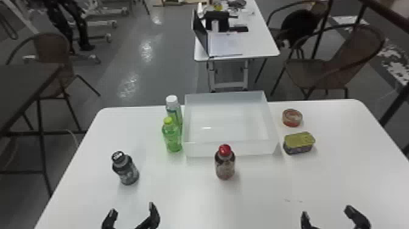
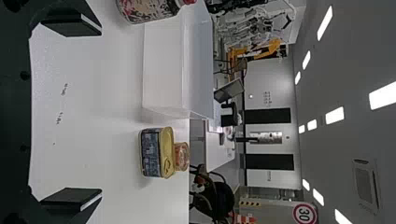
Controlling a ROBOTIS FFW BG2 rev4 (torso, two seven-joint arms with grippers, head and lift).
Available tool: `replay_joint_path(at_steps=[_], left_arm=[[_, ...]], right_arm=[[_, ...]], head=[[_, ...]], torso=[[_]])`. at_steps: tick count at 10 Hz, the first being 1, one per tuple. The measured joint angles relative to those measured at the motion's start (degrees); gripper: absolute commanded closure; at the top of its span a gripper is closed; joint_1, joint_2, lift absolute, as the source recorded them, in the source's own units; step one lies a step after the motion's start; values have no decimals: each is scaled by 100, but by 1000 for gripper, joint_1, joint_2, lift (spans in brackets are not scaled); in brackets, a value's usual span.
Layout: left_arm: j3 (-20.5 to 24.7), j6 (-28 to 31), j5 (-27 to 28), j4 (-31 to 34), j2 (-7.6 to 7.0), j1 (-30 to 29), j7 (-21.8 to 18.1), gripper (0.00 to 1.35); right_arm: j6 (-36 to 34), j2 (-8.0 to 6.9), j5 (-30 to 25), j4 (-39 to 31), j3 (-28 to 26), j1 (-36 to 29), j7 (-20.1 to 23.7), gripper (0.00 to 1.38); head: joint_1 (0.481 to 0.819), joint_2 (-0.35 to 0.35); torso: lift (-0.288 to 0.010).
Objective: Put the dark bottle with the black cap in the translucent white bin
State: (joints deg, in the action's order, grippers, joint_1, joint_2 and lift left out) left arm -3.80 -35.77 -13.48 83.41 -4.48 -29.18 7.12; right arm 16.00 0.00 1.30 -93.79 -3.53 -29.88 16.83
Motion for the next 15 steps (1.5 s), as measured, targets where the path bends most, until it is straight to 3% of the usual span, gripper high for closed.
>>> replay_joint_path(at_steps=[8, 10, 13, 15], left_arm=[[-20, 59, -111, -27, -7, 21, 0, 151], [-87, 196, -312, -148, -77, 164, -19, 150], [159, 575, -429, -603, -114, 726, -670, 150], [526, 1085, -76, -742, -73, 1004, -674, 151]], right_arm=[[-27, 0, -3, -18, 0, 0, -22, 87], [-35, 0, 58, 10, 1, 0, -16, 87], [-35, 0, 72, 16, 1, 16, -14, 87], [-35, 0, 87, 22, 1, 18, -14, 87]], head=[[695, 111], [695, 112], [695, 110], [695, 140]], torso=[[-33], [-33], [-33], [-33]])
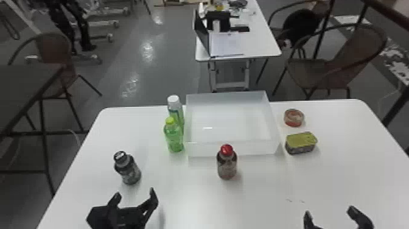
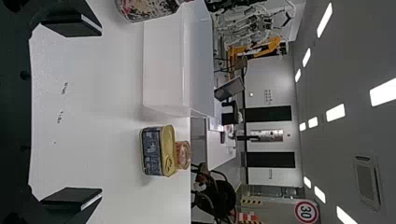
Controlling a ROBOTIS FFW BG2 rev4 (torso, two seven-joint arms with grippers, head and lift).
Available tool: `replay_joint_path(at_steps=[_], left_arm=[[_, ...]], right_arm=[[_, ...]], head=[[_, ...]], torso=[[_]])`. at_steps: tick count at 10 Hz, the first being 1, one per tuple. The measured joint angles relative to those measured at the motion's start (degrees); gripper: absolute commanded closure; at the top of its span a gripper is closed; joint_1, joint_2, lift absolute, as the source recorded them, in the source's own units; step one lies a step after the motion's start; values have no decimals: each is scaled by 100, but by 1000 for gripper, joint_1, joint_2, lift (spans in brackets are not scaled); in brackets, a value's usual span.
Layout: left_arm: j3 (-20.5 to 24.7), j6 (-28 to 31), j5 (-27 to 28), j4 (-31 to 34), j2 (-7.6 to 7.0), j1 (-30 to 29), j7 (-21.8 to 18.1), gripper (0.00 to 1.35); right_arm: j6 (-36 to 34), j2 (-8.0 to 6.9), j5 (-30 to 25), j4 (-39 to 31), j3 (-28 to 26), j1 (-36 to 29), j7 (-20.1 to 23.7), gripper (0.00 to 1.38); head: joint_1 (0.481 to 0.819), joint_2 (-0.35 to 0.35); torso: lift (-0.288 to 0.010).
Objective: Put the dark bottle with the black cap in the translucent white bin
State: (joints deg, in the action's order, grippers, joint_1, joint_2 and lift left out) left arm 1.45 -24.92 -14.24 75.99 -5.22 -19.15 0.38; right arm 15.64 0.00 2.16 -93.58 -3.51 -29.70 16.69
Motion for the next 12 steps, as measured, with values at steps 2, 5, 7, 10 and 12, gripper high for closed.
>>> replay_joint_path(at_steps=[2, 5, 7, 10, 12], left_arm=[[430, 364, 284, -313, 92, 399, -332, 151], [836, 555, 589, -905, 65, 1037, -799, 156], [931, 629, 705, -1259, -22, 1391, -905, 157], [1019, 691, 937, -1792, -158, 1834, -1040, 499], [1126, 807, 1119, -1907, -185, 1962, -1024, 746]], right_arm=[[0, 0, 14, 11, 0, 24, 0, 87], [0, 0, 21, 37, 7, 53, 0, 87], [0, 0, 23, 60, 9, 73, 8, 85], [0, 0, 12, 75, 9, 101, 23, 82], [0, 0, 10, 104, 9, 126, 64, 84]], head=[[695, 158], [695, 181], [695, 189], [695, 201], [695, 212]], torso=[[-33], [-32], [-32], [-32], [-32]])
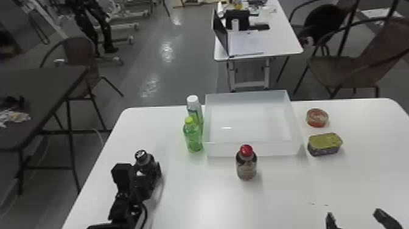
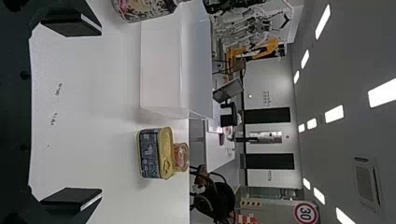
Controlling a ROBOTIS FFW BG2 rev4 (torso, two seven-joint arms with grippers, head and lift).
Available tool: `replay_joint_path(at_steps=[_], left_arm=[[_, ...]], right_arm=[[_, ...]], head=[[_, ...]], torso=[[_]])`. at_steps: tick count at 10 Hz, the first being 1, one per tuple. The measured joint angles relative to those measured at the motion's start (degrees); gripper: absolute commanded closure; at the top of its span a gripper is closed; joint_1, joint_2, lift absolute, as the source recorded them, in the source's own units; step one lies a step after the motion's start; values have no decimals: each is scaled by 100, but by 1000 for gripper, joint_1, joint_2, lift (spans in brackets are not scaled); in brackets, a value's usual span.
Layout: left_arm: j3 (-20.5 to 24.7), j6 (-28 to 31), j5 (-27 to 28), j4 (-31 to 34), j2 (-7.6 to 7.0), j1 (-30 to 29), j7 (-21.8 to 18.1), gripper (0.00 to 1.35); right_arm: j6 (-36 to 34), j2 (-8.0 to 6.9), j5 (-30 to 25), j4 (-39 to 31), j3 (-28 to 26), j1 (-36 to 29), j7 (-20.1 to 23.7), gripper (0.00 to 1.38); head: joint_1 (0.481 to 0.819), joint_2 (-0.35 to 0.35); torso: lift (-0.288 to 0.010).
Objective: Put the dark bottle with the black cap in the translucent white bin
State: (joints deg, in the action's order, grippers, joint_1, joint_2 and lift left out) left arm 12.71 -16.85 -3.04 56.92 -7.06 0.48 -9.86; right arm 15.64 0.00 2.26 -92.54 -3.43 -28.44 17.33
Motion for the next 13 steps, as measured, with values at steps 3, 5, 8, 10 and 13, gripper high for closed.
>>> replay_joint_path(at_steps=[3, 5, 8, 10, 13], left_arm=[[213, -131, 272, -9, 161, 11, 24, 783], [227, -244, 485, 376, 252, -126, 40, 783], [33, 323, 656, 2227, 524, -719, 50, 783], [-573, 429, 25, 2607, 388, -687, -113, 783], [-1593, 1151, -550, 2584, -69, -18, -595, 783]], right_arm=[[0, 0, 14, 16, 0, 9, 16, 85], [0, 0, 34, 28, 0, 13, 33, 87], [0, 0, 55, 44, -1, 15, 38, 87], [0, 0, 66, 54, -2, 21, 53, 87], [0, 0, 65, 108, -2, 94, 130, 87]], head=[[695, 215], [695, 207], [695, 161], [695, 117], [695, -1]], torso=[[-32], [-32], [-32], [-32], [-32]])
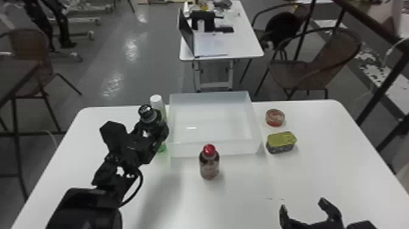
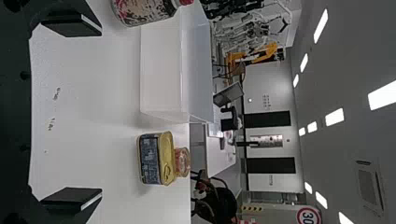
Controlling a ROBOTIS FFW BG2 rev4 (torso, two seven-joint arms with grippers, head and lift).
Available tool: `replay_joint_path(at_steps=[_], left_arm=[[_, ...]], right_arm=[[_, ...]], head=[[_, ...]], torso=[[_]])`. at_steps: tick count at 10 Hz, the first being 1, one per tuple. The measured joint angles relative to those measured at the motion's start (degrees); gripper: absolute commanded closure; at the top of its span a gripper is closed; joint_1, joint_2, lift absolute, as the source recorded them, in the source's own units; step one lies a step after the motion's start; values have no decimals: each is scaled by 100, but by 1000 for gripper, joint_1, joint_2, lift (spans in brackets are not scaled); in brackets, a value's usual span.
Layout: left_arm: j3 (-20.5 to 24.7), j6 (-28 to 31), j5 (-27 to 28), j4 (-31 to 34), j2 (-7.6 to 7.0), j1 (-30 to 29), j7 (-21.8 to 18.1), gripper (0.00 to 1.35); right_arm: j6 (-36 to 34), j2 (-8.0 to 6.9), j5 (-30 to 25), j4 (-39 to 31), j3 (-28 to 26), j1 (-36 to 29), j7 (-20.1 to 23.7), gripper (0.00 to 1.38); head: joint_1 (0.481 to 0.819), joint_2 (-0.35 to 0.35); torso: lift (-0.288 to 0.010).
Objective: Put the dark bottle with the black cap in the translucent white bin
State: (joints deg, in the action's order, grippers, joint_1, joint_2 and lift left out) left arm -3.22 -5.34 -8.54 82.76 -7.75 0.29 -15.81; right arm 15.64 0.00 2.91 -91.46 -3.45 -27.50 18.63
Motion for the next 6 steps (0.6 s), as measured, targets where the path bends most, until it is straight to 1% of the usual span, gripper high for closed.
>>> replay_joint_path(at_steps=[1, 3, 4, 5, 6], left_arm=[[-119, 173, 9, -146, 28, 230, -242, 782], [-110, 400, 260, -647, 238, 701, -716, 782], [-156, 382, 368, -1113, 311, 1017, -912, 782], [-248, 315, 480, -1658, 353, 1390, -1121, 779], [-300, 251, 690, -2213, 379, 1770, -1420, 751]], right_arm=[[0, 0, 0, 10, 0, 7, 1, 87], [0, 0, 14, 20, 1, 16, 0, 87], [0, 0, 16, 27, 1, 27, 0, 87], [0, 0, 17, 39, 2, 46, 0, 87], [0, 0, 17, 66, 8, 80, 7, 87]], head=[[695, -27], [695, -52], [695, -66], [695, -83], [695, -89]], torso=[[-32], [-32], [-32], [-32], [-32]])
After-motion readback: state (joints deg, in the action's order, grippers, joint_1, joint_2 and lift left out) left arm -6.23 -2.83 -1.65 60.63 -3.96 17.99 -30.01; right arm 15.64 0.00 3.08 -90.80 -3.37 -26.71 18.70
